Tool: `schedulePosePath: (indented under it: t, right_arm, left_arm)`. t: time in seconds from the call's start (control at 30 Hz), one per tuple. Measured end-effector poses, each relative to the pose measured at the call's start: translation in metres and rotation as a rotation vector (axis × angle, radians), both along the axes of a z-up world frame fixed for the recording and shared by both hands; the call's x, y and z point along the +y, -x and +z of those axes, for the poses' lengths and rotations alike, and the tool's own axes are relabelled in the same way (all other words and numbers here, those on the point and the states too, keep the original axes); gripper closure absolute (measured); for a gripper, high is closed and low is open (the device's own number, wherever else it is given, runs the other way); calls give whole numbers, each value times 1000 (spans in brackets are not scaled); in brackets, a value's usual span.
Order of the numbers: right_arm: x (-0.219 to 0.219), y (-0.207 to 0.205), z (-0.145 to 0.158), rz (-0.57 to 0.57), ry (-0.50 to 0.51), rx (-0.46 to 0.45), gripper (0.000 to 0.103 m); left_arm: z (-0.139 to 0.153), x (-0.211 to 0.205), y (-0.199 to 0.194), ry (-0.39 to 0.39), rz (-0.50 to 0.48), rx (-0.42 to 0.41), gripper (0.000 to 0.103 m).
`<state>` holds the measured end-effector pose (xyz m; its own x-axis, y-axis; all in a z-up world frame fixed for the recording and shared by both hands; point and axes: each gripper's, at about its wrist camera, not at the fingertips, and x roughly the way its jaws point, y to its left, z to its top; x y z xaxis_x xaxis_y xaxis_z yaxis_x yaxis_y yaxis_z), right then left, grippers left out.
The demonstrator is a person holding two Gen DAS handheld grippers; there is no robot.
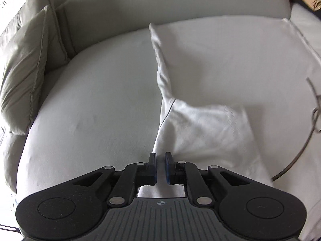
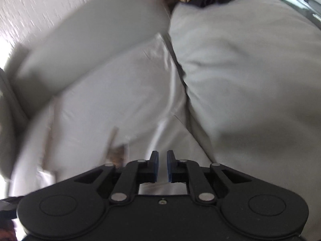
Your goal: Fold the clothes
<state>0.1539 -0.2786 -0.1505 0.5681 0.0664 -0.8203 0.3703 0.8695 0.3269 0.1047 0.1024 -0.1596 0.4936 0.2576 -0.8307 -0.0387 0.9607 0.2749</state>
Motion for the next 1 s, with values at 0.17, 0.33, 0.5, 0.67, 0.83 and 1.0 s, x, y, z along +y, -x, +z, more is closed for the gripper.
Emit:
schedulePosePath:
  t: [0.17, 0.33, 0.5, 0.67, 0.83, 1.0]
  right_arm:
    - [4, 21, -9, -6, 81, 84, 92]
    - [-2, 59, -4, 2, 102, 128, 89]
    - [-15, 90, 21, -27, -1, -1, 84]
    - [-12, 94, 27, -15, -9, -16, 84]
    - [7, 84, 16, 45, 52, 74, 84]
    - [14, 87, 8, 76, 105, 167, 77]
  left_arm:
    - [6, 8, 22, 20, -14, 4, 94]
    - [13, 17, 43, 78, 15, 3, 94]
    - [32, 26, 77, 154, 47, -95, 85]
    - [33, 38, 77, 244, 109, -118, 89]
    - [22, 21, 61, 167, 70, -25, 85]
    - [17, 18, 63, 94, 76, 44, 81]
